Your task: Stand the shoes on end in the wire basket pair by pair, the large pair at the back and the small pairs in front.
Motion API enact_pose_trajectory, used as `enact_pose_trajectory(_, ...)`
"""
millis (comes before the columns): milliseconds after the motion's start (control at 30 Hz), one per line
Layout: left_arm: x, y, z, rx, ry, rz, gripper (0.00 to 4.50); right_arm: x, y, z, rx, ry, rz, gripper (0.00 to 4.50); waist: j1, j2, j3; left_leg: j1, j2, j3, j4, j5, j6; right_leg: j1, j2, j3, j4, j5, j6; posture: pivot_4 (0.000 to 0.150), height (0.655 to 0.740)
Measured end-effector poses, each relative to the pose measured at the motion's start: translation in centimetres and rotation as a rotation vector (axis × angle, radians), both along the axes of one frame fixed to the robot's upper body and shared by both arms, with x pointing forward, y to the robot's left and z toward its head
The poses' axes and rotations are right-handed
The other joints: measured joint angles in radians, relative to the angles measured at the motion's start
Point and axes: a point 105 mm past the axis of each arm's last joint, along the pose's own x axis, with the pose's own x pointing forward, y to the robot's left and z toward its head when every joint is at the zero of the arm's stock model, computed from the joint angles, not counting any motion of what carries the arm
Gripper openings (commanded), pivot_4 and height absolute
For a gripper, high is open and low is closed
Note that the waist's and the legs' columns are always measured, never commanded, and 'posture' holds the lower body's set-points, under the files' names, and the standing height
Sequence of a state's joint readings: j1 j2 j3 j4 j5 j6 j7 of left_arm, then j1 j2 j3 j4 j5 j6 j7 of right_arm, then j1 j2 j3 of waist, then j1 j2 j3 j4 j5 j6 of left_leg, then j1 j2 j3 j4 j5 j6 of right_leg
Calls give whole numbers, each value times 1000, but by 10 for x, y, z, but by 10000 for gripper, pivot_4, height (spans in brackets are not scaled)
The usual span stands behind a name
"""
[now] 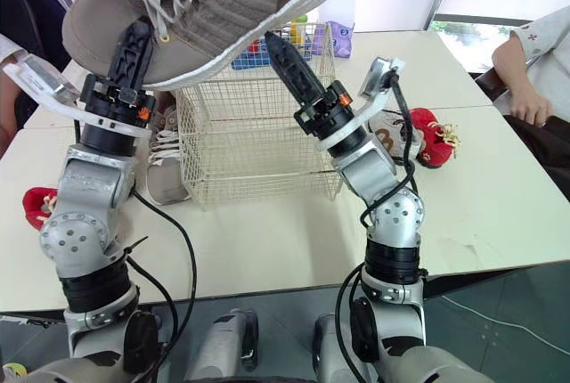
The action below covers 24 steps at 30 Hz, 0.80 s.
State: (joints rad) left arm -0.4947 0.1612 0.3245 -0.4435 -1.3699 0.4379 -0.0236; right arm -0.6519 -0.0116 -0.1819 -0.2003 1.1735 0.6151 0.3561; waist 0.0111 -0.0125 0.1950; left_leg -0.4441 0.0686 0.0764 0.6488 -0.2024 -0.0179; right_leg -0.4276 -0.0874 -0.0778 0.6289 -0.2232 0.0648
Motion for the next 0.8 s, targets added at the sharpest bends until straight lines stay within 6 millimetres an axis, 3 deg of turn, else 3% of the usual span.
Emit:
enact_pose_trajectory(100,0,-9,-10,13,33,-24,7644,3,5,4,-3,-28,0,44721,0,0,0,0,0,0,0,0,0,0,0,0,1,0,0,1500,7400)
enact_pose_trajectory(267,1,-8,-17,20,58,-19,7644,6,8,12,17,-60,3,44721,-1,0,0,0,0,0,0,0,0,-1,0,0,0,0,0,1500,7400)
enact_pose_trajectory(367,-1,-8,-16,21,52,-17,7644,9,10,16,31,-66,1,36333,0,0,0,0,0,0,-1,0,0,-1,0,0,0,0,0,1500,7400)
enact_pose_trajectory(500,-6,-8,-11,21,23,-14,7644,9,9,21,41,-86,0,18939,0,0,0,0,0,0,-1,0,0,-1,0,0,-1,0,0,1500,7400)
enact_pose_trajectory(700,-5,-7,-11,80,19,27,7644,11,11,23,16,-91,14,17024,-1,0,0,0,0,0,-1,0,0,-1,0,0,0,0,-1,1500,7400)
enact_pose_trajectory(800,-6,-4,-14,155,20,63,22072,17,12,34,-21,-118,25,17024,-3,1,1,-1,0,0,-1,0,0,-2,0,0,0,-2,-3,1500,7400)
